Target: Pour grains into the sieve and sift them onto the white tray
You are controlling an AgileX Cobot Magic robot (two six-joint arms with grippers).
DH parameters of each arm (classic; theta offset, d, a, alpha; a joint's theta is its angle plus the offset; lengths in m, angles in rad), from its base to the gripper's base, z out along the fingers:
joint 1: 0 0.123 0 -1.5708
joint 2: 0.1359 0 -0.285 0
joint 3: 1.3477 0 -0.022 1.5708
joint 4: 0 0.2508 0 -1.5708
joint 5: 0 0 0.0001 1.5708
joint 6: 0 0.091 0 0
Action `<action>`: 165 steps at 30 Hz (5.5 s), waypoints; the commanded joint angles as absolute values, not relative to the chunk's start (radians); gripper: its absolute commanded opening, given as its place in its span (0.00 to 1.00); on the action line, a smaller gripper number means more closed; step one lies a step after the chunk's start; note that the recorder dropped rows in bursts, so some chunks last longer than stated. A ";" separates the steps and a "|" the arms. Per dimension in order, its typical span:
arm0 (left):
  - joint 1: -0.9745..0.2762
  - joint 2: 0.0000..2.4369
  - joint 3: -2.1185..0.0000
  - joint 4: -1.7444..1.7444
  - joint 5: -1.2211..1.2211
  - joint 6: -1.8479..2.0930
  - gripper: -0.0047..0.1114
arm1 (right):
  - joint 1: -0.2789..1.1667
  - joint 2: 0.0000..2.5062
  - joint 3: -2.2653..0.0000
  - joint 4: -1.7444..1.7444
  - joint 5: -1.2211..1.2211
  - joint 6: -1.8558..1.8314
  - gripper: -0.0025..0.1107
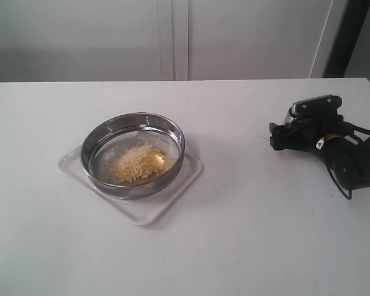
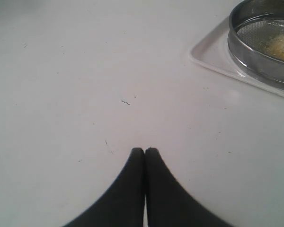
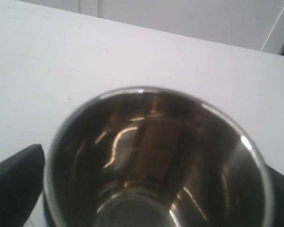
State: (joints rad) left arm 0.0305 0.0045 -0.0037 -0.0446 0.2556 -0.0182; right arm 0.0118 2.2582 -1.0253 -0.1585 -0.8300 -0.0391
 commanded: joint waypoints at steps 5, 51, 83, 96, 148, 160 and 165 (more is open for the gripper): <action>0.028 0.000 0.000 -0.051 0.256 -0.022 0.04 | 0.008 2.173 -1.022 -0.155 -0.752 -0.041 0.94; 0.028 0.000 0.000 -0.051 0.256 -0.022 0.04 | 0.010 1.272 -1.022 -0.074 0.651 0.074 0.02; 0.028 0.000 0.000 -0.051 0.256 -0.022 0.04 | 0.010 0.645 -0.744 0.075 0.867 -0.045 0.02; 0.028 0.000 0.000 -0.051 0.256 -0.022 0.04 | 0.010 0.620 -0.723 0.075 0.869 -0.018 0.02; 0.028 0.000 0.000 -0.006 0.250 0.139 0.04 | 0.010 0.620 -0.723 0.075 0.867 -0.024 0.02; 0.028 0.000 0.000 -0.028 0.007 0.129 0.04 | 0.010 0.620 -0.723 0.075 0.867 -0.024 0.02; 0.028 0.000 0.000 -0.030 -0.098 0.127 0.04 | 0.010 0.620 -0.723 0.075 0.867 -0.024 0.02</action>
